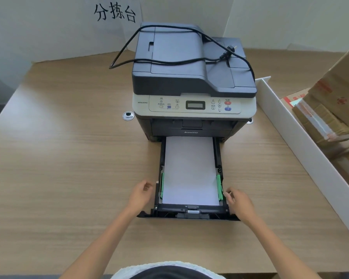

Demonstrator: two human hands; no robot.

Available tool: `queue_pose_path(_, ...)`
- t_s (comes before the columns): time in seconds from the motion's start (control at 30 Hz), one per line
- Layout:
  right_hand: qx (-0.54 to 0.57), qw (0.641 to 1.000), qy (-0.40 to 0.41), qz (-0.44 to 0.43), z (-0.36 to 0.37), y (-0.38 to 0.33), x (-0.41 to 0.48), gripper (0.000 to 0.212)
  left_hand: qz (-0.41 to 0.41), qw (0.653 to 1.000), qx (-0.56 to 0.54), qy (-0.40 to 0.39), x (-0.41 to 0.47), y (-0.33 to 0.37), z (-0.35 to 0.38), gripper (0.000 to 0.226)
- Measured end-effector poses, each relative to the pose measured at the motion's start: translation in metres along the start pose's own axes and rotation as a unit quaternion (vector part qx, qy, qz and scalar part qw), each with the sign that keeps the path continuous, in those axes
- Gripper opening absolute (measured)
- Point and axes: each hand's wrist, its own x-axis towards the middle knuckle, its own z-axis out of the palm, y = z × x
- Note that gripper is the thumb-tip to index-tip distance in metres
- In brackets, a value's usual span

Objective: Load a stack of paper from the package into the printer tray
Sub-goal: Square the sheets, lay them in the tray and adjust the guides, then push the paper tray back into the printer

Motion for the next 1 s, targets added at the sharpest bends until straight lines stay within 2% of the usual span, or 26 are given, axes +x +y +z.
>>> queue_pose_path(0.1,0.023,0.998,0.028,0.048,-0.006,0.015,-0.014,0.017,-0.065,0.998,0.014,0.01,-0.011,-0.017,-0.014,0.021)
queue_pose_path(0.2,0.033,0.994,0.01,0.103,-0.006,0.029,-0.03,0.021,-0.127,0.99,0.064,0.018,-0.027,-0.029,-0.027,0.022)
queue_pose_path(0.27,0.059,0.987,-0.02,0.145,-0.004,0.034,-0.036,0.024,-0.178,0.981,0.07,-0.027,-0.034,-0.03,-0.031,0.028)
queue_pose_path(0.37,0.209,0.95,-0.056,0.224,0.001,0.032,-0.043,0.025,-0.284,0.95,-0.074,-0.108,-0.043,-0.025,-0.027,0.036)
queue_pose_path(0.43,0.301,0.917,-0.058,0.257,0.003,0.03,-0.044,0.024,-0.316,0.924,-0.186,-0.107,-0.043,-0.023,-0.024,0.034)
queue_pose_path(0.5,0.373,0.884,-0.047,0.278,0.005,0.03,-0.043,0.018,-0.322,0.916,-0.226,-0.086,-0.041,-0.025,-0.021,0.029)
queue_pose_path(0.57,0.406,0.866,-0.043,0.288,0.003,0.03,-0.042,0.014,-0.321,0.915,-0.233,-0.069,-0.039,-0.029,-0.019,0.026)
queue_pose_path(0.77,0.434,0.851,-0.028,0.295,-0.004,0.022,-0.035,0.007,-0.31,0.908,-0.277,-0.051,-0.034,-0.028,-0.021,0.025)
queue_pose_path(1.0,0.473,0.833,0.036,0.284,-0.013,0.0,0.0,0.013,-0.253,0.9,-0.352,-0.037,-0.016,0.002,-0.027,0.028)
